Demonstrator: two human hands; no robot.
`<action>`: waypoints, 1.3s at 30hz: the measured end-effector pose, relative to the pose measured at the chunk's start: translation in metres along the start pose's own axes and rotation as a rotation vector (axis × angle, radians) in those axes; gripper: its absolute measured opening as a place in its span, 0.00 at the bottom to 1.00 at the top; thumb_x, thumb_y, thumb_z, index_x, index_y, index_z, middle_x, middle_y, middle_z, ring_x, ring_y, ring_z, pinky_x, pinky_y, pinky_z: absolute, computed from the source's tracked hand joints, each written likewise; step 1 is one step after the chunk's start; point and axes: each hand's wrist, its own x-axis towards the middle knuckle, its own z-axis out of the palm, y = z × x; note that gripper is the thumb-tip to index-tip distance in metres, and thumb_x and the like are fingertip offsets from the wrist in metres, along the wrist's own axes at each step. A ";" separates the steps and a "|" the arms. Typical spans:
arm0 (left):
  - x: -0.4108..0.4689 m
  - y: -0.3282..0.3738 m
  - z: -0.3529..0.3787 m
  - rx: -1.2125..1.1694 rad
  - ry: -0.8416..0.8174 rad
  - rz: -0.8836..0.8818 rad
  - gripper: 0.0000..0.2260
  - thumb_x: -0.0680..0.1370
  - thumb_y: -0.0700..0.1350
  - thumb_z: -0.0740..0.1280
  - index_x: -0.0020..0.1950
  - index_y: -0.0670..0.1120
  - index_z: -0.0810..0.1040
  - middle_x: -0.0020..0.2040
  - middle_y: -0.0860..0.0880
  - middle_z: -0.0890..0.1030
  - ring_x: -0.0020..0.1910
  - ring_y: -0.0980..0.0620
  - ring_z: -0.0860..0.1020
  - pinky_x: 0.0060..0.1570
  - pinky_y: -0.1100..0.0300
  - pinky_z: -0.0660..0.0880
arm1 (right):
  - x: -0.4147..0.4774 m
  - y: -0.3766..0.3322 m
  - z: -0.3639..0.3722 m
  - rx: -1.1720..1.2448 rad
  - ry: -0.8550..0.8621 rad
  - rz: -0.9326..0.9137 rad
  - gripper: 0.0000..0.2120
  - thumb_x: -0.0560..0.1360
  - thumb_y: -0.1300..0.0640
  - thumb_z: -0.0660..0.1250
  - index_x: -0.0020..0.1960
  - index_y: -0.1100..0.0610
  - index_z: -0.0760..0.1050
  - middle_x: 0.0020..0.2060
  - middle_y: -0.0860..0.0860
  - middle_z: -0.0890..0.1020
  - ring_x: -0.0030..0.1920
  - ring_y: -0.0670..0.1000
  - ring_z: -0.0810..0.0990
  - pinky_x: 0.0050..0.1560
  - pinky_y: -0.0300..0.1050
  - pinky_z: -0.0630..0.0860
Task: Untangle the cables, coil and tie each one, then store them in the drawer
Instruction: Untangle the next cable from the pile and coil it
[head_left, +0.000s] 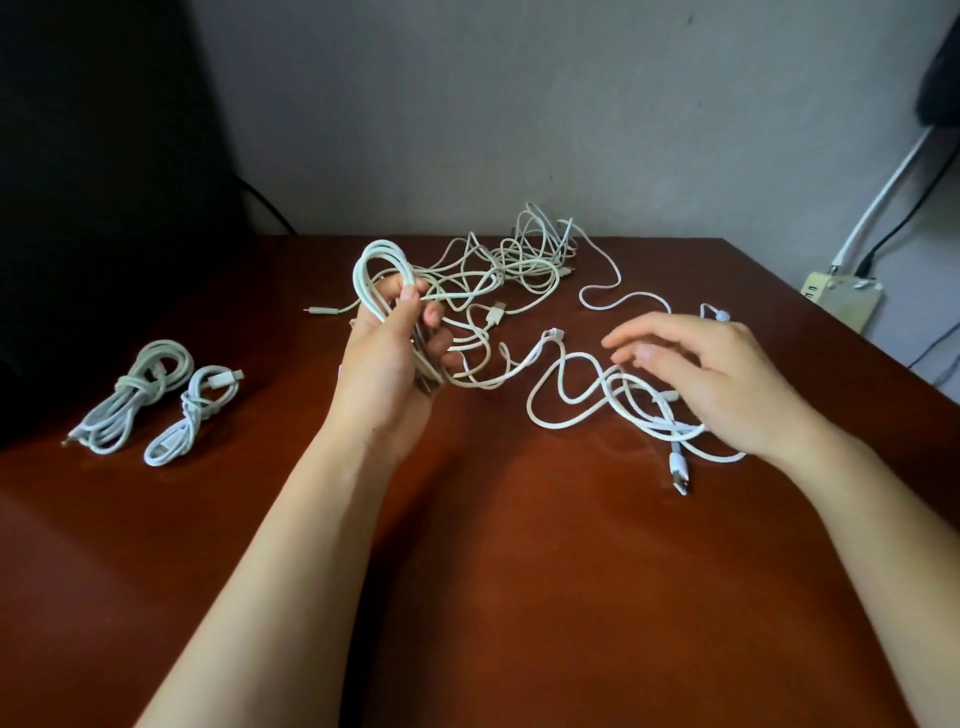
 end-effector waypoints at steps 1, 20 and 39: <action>0.000 0.000 0.000 -0.002 -0.001 0.001 0.09 0.83 0.40 0.55 0.45 0.47 0.70 0.31 0.52 0.68 0.26 0.57 0.63 0.27 0.65 0.64 | 0.001 0.003 0.000 -0.017 -0.005 -0.005 0.11 0.76 0.59 0.65 0.48 0.42 0.79 0.44 0.46 0.83 0.46 0.49 0.80 0.49 0.40 0.76; -0.003 -0.006 0.001 0.084 -0.144 -0.019 0.05 0.83 0.42 0.56 0.47 0.48 0.68 0.31 0.51 0.68 0.25 0.56 0.64 0.27 0.65 0.65 | 0.002 0.001 0.008 0.074 0.109 0.122 0.09 0.76 0.62 0.66 0.42 0.50 0.77 0.31 0.44 0.81 0.30 0.43 0.79 0.37 0.38 0.77; 0.001 -0.002 -0.001 -0.016 0.052 -0.028 0.08 0.83 0.41 0.55 0.46 0.48 0.69 0.31 0.52 0.69 0.23 0.58 0.65 0.24 0.67 0.65 | -0.003 -0.022 0.013 -0.356 0.620 -0.619 0.06 0.74 0.64 0.70 0.40 0.66 0.79 0.39 0.48 0.75 0.44 0.54 0.73 0.54 0.34 0.67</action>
